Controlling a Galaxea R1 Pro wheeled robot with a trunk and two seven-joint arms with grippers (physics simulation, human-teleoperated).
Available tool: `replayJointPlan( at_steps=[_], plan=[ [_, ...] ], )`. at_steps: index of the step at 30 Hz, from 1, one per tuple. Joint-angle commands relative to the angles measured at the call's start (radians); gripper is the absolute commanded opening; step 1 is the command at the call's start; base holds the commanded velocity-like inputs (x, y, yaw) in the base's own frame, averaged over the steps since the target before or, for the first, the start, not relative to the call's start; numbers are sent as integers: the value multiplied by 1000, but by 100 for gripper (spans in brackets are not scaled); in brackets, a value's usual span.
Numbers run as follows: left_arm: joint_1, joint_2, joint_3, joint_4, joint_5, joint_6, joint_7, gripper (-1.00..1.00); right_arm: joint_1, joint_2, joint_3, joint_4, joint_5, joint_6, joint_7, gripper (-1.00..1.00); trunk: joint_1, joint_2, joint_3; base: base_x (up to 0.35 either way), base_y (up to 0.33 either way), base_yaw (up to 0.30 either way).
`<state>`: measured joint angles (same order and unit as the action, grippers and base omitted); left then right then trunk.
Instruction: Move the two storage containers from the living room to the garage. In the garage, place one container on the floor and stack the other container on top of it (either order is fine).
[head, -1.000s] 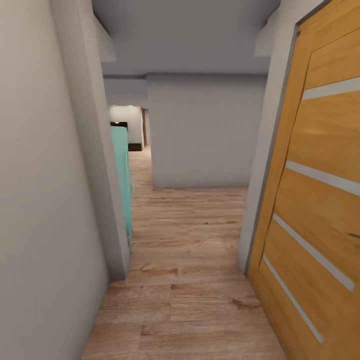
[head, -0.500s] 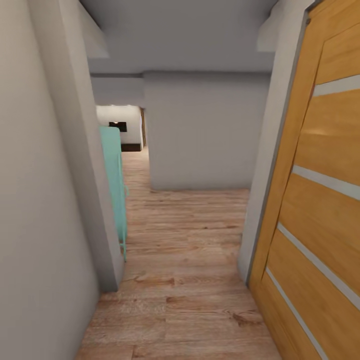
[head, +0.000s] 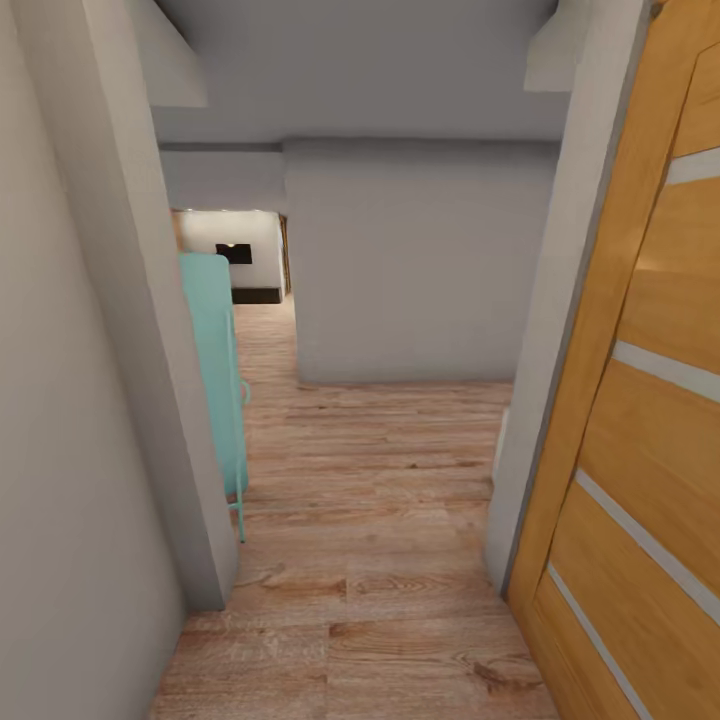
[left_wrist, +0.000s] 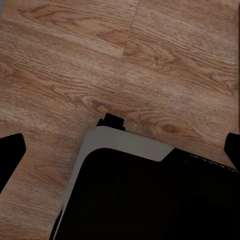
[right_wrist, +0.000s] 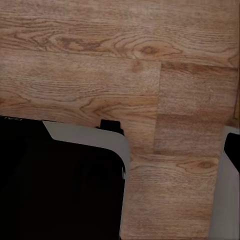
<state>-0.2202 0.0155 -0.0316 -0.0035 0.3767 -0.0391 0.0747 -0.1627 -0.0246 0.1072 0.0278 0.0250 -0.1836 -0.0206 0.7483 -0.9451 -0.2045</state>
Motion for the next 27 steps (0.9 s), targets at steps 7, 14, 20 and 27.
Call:
replayJointPlan(
  at_steps=[7, 14, 20, 27],
  plan=[
    [-1, 0, -4, 0, 7, -3, 2, 100, -1, 1, 6, 3, 3, -6, -2, 100, 1, -1, -1, 324, 0, 0],
    [-1, 0, -4, 0, 7, -4, 2, 100, -1, 2, 5, 3, 2, -7, -3, 100, 1, -1, -1, 324, 0, 0],
    [-1, 0, -4, 0, 6, -5, 2, 100, -1, 7, 3, 3, 0, -5, -4, 100, 1, -1, -1, 324, 0, 0],
    [-1, -2, -4, 0, 4, -14, 2, 100, -1, 12, 0, 3, 0, -5, -4, 100, 1, -1, -1, 324, 0, 0]
  ],
)
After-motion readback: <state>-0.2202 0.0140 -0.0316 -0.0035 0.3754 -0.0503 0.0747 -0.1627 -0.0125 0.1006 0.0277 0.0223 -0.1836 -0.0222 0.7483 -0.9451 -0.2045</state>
